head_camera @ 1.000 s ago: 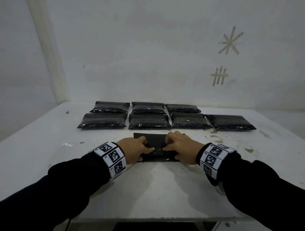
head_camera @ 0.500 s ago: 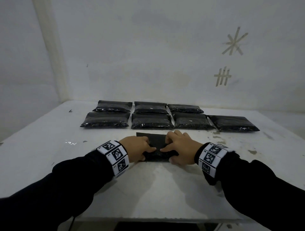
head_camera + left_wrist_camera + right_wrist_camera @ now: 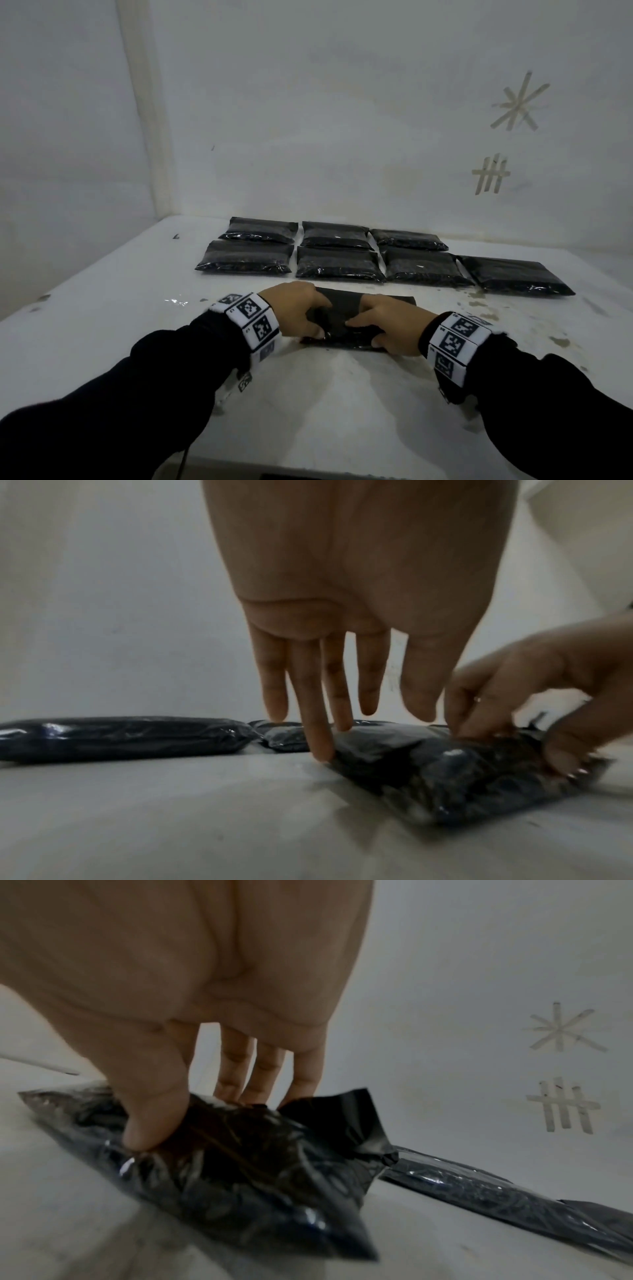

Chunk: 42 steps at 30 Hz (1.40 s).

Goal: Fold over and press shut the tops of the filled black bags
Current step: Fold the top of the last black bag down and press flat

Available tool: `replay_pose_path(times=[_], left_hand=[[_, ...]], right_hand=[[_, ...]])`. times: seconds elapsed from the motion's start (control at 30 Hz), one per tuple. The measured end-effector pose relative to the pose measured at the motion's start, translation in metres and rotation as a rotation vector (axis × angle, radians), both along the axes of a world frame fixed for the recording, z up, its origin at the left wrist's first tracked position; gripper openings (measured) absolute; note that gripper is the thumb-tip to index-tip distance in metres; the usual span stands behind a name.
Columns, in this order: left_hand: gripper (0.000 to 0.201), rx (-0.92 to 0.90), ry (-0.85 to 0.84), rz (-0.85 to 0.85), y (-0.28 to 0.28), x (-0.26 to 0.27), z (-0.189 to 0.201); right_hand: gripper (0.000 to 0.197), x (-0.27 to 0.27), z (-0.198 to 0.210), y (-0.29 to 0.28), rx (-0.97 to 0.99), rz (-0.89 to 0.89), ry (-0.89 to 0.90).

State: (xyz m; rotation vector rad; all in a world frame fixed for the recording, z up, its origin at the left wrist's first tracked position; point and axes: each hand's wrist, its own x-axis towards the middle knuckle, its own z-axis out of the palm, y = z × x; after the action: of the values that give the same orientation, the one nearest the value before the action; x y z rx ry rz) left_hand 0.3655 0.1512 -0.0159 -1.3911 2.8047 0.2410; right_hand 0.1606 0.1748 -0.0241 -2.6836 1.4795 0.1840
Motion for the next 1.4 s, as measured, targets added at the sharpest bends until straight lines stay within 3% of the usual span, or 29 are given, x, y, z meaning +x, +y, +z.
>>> replay_pose_path(times=[0.2,0.43,0.67,0.9,1.07,1.2,1.3,1.4], left_hand=[[0.037,-0.042,-0.064,0.325,-0.032,0.056,0.019],[0.047,-0.004,-0.26,0.584,-0.052,0.137,0.013],[0.058,0.185,-0.224,0.64,-0.058,0.161,-0.004],[0.021,0.088,-0.246,0.605,-0.06,0.167,-0.003],[0.02,0.097,-0.29,0.56,-0.054,0.163,0.007],[0.015,0.054,-0.24,0.523,-0.049,0.154,0.026],[0.014,0.022,-0.257,0.466,-0.04,0.136,0.053],[0.017,-0.036,-0.163,0.37,-0.034,0.111,0.087]], right_hand=[[0.057,0.023,0.003,-0.013,0.026,0.009,-0.011],[0.055,0.052,0.004,-0.026,0.029,0.039,-0.016],[0.054,0.068,0.004,-0.033,0.038,0.038,-0.012],[0.054,0.073,0.002,-0.035,0.036,0.031,-0.01],[0.055,0.074,0.002,-0.034,0.03,0.026,-0.006],[0.056,0.073,-0.002,-0.033,0.022,0.009,-0.014],[0.055,0.073,-0.002,-0.031,0.017,0.003,-0.02],[0.056,0.074,-0.001,-0.029,0.016,-0.006,-0.01]])
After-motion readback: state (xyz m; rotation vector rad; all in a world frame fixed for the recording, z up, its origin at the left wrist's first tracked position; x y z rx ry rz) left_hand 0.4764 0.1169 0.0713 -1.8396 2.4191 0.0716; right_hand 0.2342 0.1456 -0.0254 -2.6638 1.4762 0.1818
